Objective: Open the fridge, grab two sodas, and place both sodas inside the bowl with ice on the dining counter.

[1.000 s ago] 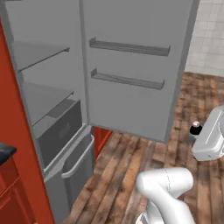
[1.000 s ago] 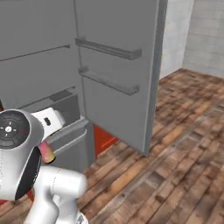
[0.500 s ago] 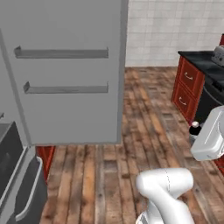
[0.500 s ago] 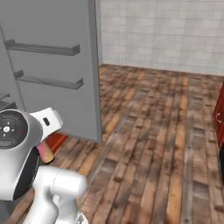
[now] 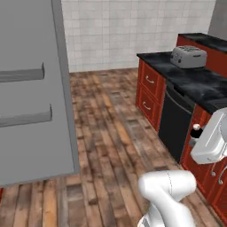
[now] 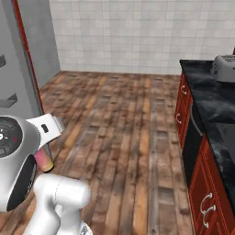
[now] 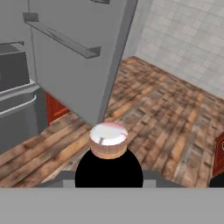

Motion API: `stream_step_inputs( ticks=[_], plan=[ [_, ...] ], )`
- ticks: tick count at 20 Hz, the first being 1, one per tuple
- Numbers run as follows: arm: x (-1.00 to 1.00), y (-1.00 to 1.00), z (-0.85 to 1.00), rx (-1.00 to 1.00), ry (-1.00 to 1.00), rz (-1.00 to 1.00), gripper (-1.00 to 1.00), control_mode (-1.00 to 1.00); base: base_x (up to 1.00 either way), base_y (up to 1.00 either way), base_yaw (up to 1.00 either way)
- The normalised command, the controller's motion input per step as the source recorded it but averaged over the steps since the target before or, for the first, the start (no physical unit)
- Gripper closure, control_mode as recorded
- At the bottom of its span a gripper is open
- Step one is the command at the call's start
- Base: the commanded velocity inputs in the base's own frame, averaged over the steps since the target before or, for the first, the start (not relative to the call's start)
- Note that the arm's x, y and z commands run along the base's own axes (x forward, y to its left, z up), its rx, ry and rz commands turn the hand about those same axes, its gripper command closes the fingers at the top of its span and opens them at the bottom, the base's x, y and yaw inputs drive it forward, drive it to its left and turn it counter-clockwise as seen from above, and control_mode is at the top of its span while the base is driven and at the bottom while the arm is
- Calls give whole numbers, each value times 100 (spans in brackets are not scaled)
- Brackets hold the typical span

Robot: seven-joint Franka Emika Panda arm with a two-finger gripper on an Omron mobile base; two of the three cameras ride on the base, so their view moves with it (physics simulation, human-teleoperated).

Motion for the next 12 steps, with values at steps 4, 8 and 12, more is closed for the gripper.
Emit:
stream_step_inputs(
  ticks=[4, 8, 12],
  plan=[
    [0, 0, 0, 0, 0, 0, 100, 100, 99, -43, -10],
    [0, 0, 0, 0, 0, 0, 100, 100, 100, -18, -1],
    [0, 0, 0, 0, 0, 0, 100, 100, 100, -20, 0]
  ],
)
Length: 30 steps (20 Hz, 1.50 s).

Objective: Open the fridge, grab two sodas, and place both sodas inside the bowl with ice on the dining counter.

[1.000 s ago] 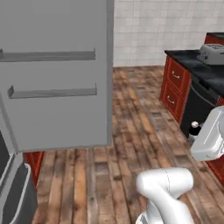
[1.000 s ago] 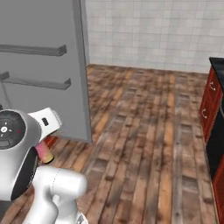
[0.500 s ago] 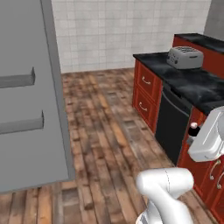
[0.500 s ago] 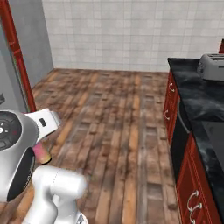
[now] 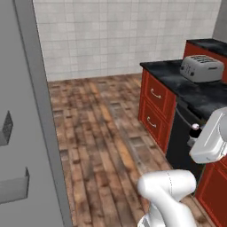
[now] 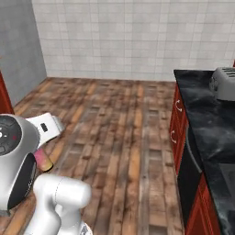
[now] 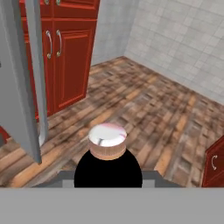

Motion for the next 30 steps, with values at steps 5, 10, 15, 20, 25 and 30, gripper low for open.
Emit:
stream_step_inputs(
  ticks=[5, 10, 15, 20, 25, 30],
  plan=[
    [0, 0, 0, 0, 0, 0, 100, 100, 100, -20, 0],
    [0, 0, 0, 0, 0, 0, 100, 100, 100, -44, 1],
    [0, 0, 0, 0, 0, 0, 100, 100, 100, -34, 3],
    [0, 0, 0, 0, 0, 0, 100, 100, 100, -18, 3],
    [0, 0, 0, 0, 0, 0, 100, 100, 100, -20, 3],
    [0, 0, 0, 0, 0, 0, 100, 100, 100, -16, 3]
  ],
)
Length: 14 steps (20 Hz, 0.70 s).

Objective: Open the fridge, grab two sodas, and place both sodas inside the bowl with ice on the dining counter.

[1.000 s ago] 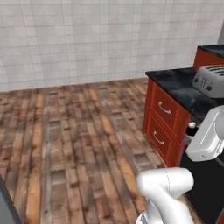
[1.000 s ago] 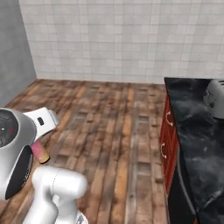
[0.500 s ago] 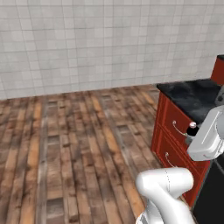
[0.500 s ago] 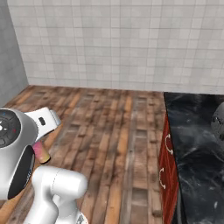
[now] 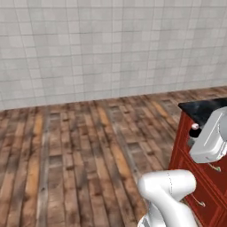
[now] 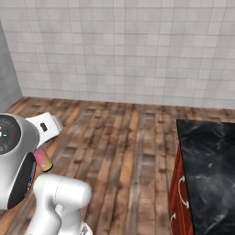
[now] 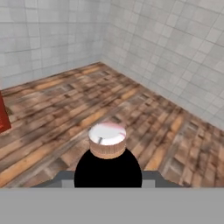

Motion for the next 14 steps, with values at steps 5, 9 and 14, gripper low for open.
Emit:
stream_step_inputs(
  ticks=[5, 9, 14],
  plan=[
    [0, 0, 0, 0, 0, 0, 100, 100, 100, -10, 0],
    [0, 0, 0, 0, 0, 0, 100, 100, 100, 0, 0],
    [0, 0, 0, 0, 0, 0, 100, 100, 100, 0, 0]
  ],
)
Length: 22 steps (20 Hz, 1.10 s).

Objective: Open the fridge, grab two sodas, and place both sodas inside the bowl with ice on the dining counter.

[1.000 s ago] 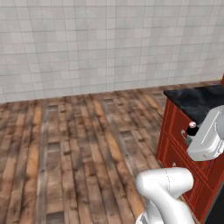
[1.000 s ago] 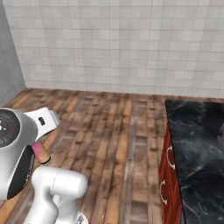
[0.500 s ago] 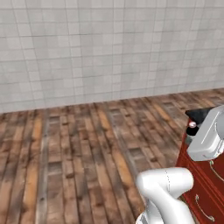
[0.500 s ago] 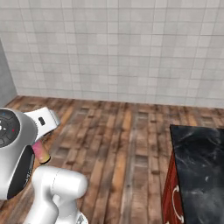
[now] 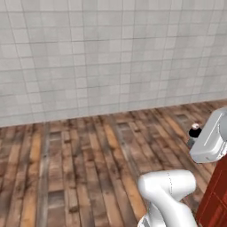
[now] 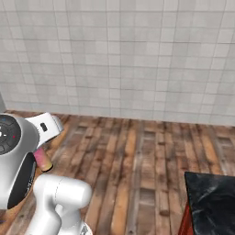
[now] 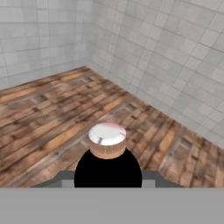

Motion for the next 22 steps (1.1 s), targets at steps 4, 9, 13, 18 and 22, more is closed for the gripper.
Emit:
stream_step_inputs(
  ticks=[4, 9, 13, 18, 22],
  plan=[
    [0, 0, 0, 0, 0, 0, 100, 100, 100, 0, 0],
    [0, 0, 0, 0, 0, 0, 100, 100, 100, 1, -4],
    [0, 0, 0, 0, 0, 0, 100, 100, 89, 45, -34],
    [0, 0, 0, 0, 0, 0, 100, 100, 71, 53, -52],
    [0, 0, 0, 0, 0, 0, 100, 100, 71, 49, -55]
  ],
)
